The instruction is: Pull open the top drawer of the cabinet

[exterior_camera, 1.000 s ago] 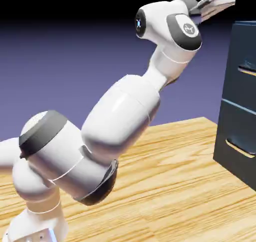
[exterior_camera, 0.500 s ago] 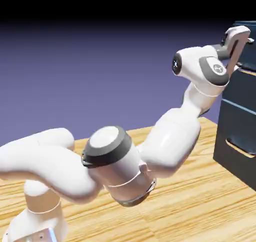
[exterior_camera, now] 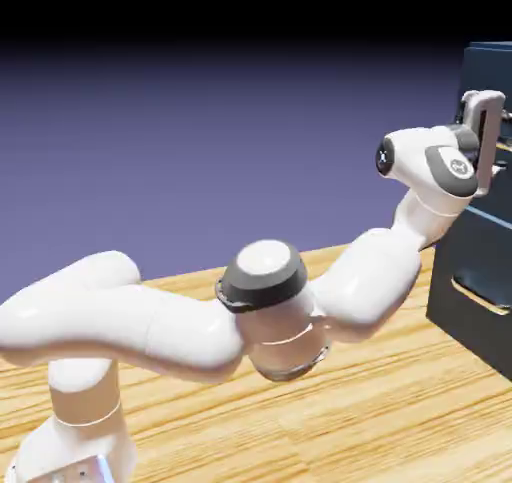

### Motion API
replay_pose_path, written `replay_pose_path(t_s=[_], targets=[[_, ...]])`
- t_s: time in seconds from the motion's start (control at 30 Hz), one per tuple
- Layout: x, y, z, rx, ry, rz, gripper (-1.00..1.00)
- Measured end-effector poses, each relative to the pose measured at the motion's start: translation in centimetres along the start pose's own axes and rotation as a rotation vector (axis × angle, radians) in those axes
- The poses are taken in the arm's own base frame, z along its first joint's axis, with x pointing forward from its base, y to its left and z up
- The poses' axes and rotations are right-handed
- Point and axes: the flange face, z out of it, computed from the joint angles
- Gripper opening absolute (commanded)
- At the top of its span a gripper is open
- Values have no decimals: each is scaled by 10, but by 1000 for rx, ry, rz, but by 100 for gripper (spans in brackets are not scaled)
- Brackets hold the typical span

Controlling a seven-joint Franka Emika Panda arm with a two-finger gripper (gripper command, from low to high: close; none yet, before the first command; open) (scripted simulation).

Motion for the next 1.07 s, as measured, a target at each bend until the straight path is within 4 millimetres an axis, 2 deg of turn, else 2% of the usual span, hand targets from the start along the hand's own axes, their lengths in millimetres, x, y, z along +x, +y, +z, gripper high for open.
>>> replay_pose_path(t_s=[0.23, 0.43, 0.67, 0.93, 0.97, 1.03, 1.07], targets=[[0, 0, -48, 1, -1, -1, -100], [0, 0, -98, 2, -1, -1, -100], [0, 0, -166, 2, -1, -1, -100], [0, 0, -255, 3, -1, -1, -100], [0, 0, -260, 3, -2, -1, 100], [0, 0, -260, 1, 0, -1, 100], [2, -12, -265, -2, 14, 51, 100]])
